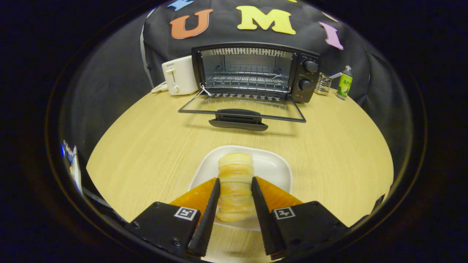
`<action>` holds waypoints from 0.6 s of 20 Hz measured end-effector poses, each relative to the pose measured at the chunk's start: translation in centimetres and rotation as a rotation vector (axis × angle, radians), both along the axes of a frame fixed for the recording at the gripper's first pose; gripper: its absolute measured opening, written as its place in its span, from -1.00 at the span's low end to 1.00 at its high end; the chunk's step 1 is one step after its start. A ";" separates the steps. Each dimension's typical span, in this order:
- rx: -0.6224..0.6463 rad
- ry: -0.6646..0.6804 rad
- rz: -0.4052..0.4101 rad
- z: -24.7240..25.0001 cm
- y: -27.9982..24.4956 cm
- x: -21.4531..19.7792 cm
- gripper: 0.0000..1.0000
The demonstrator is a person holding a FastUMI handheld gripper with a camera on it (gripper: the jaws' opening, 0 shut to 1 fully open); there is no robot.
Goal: Open the toaster oven, put the food inside, and close the toaster oven door.
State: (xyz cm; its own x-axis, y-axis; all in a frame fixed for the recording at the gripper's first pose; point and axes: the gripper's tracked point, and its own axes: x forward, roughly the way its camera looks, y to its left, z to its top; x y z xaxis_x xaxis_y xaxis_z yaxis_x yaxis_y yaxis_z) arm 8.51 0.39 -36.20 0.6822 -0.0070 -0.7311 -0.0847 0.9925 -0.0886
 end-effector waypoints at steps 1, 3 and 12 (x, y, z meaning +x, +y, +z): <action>0.011 0.000 -0.024 0.0 -0.3 0.0 0.21; 0.000 -0.002 -0.082 0.6 -1.3 -0.1 0.08; 0.180 -0.088 -0.061 4.1 -0.5 0.5 -0.04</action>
